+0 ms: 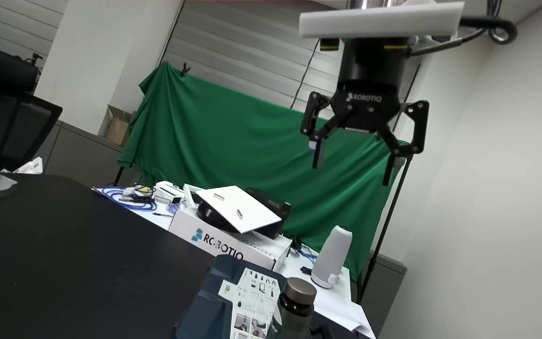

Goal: Place the bottle on the table

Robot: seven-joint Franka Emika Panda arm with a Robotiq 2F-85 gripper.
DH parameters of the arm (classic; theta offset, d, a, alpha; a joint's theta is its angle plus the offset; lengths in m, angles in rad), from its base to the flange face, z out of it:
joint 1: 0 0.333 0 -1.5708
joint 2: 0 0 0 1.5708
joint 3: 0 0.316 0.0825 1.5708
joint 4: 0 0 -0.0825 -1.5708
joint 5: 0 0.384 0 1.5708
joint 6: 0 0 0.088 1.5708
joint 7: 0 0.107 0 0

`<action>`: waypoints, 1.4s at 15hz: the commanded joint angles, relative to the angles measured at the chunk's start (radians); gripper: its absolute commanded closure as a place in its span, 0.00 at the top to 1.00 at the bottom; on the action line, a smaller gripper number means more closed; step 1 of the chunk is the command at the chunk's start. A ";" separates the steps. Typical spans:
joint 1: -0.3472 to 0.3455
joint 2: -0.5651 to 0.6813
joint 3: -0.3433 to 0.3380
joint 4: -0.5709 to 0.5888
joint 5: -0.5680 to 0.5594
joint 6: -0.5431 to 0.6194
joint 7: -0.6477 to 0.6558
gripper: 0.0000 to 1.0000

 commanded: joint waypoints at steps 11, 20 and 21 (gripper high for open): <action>-0.074 0.433 0.204 0.426 0.150 -0.047 0.092 1.00; -0.064 0.506 0.246 0.395 0.081 -0.112 0.196 1.00; -0.066 0.512 0.244 0.391 0.074 -0.115 0.204 1.00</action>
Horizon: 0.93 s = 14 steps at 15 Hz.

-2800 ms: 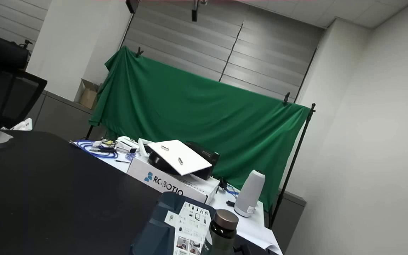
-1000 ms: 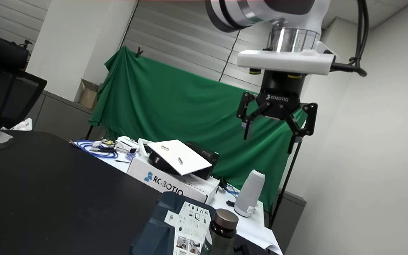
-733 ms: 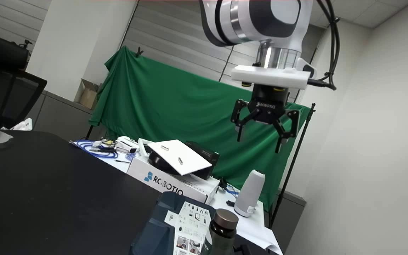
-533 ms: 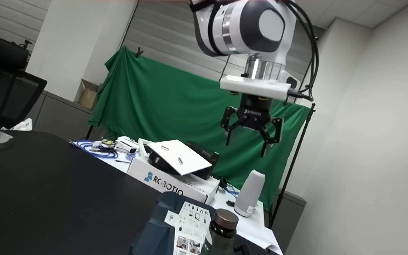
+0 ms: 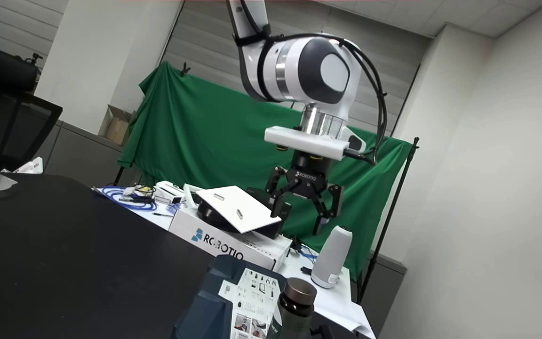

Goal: Place the bottle on the table

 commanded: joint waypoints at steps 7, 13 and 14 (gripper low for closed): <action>-0.040 0.055 -0.003 -0.007 -0.049 -0.040 0.044 1.00; -0.073 0.087 -0.004 0.001 -0.044 -0.042 0.037 1.00; -0.077 0.091 -0.005 0.002 -0.045 -0.042 0.037 1.00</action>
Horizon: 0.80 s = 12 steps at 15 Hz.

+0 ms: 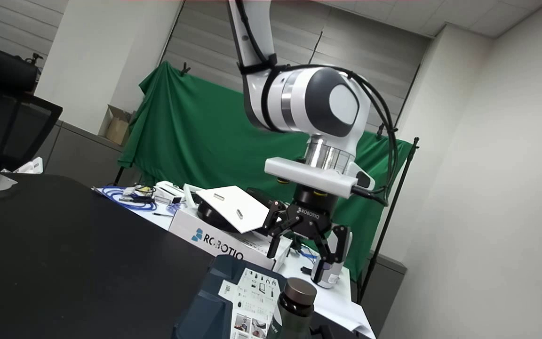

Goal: Place the bottle on the table

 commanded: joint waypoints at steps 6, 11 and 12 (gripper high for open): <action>-0.038 0.029 -0.001 0.027 -0.013 -0.017 0.021 1.00; -0.052 0.041 0.002 0.031 -0.003 0.013 0.018 1.00; -0.052 0.044 0.000 0.033 -0.005 0.021 0.023 1.00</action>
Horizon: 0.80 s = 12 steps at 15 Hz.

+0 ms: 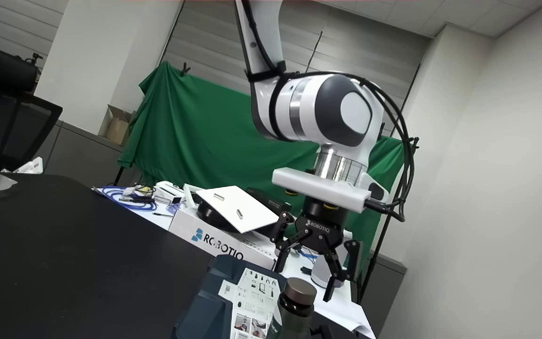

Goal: Place the bottle on the table

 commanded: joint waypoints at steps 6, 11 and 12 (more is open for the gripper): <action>-0.016 0.041 0.008 0.030 -0.002 0.084 0.020 1.00; -0.016 0.053 0.012 0.025 -0.002 0.106 0.021 0.60; -0.016 0.054 0.013 0.024 -0.002 0.108 0.020 0.53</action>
